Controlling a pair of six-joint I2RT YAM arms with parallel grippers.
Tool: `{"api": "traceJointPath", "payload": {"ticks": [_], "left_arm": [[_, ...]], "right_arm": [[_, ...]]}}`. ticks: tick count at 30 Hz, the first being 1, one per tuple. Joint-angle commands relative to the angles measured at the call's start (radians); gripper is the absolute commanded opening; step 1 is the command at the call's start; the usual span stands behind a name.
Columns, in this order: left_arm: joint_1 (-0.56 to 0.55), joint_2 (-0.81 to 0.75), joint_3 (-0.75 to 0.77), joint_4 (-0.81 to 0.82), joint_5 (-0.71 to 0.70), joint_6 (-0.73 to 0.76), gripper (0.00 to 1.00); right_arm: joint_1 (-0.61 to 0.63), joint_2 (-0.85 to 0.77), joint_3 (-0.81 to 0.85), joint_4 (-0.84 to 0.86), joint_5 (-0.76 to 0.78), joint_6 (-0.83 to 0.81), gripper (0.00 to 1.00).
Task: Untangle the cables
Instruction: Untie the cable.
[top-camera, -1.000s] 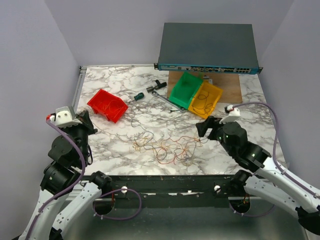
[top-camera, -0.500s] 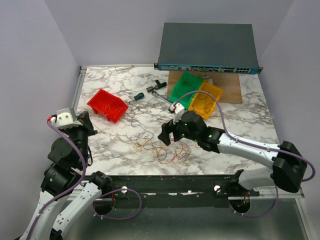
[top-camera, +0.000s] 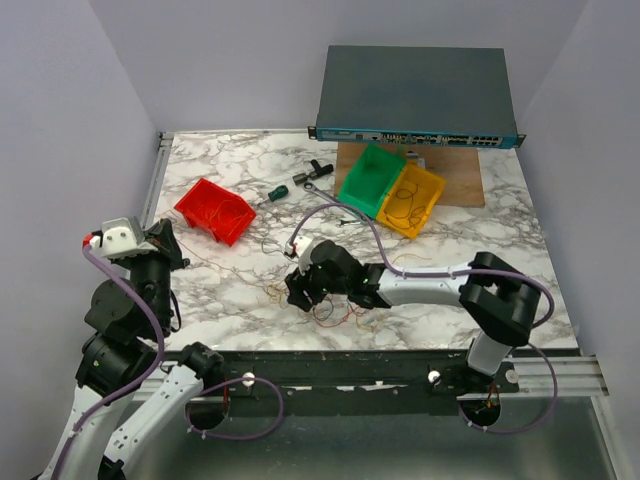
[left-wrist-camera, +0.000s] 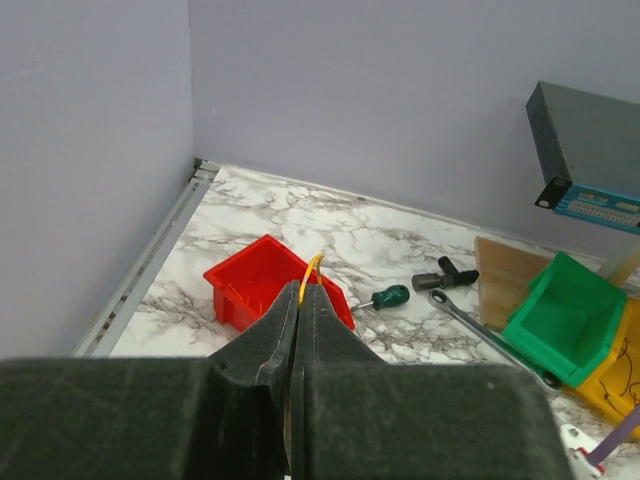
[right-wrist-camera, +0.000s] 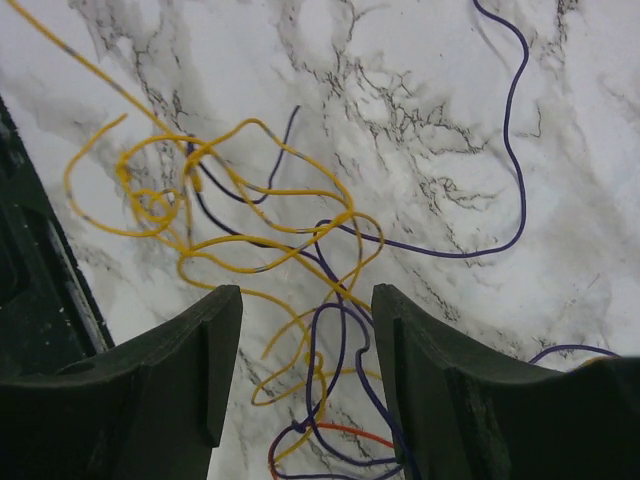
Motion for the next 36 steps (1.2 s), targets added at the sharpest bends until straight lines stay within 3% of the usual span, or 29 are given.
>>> {"api": "traceJointPath", "payload": {"ticks": [1,4,7,10,13,18,23,27,32,36], "left_arm": [[0.005,0.002,0.022,0.037,0.007,0.021,0.0],[0.005,0.008,0.018,0.04,-0.011,0.03,0.0],[0.005,0.005,0.016,0.042,-0.049,0.036,0.0],[0.005,-0.008,0.018,0.053,-0.09,0.051,0.0],[0.005,-0.015,0.021,0.081,-0.15,0.108,0.0],[-0.001,-0.017,0.012,0.106,-0.253,0.134,0.0],[-0.006,-0.01,0.0,0.164,-0.324,0.205,0.0],[-0.009,-0.019,-0.003,0.207,-0.39,0.261,0.0],[-0.011,-0.062,-0.04,0.341,-0.47,0.345,0.0],[-0.011,-0.108,-0.09,0.4,-0.433,0.355,0.0]], "right_arm": [[0.014,0.082,0.043,0.061,0.043,-0.01,0.55],[0.018,0.094,0.025,0.104,0.14,0.044,0.25],[0.018,0.028,-0.058,0.179,0.219,0.098,0.01],[0.018,-0.049,-0.118,0.109,0.467,0.206,0.01],[-0.004,-0.154,-0.18,-0.098,0.868,0.449,0.01],[-0.279,-0.41,-0.318,-0.489,0.857,0.85,0.01],[-0.511,-0.716,-0.434,-0.649,0.826,1.014,0.01],[-0.56,-0.874,-0.423,-0.829,0.924,1.155,0.01],[-0.568,-1.013,-0.347,-1.158,1.173,1.4,0.01],[-0.568,-1.117,-0.289,-1.2,1.265,1.351,0.01]]}}
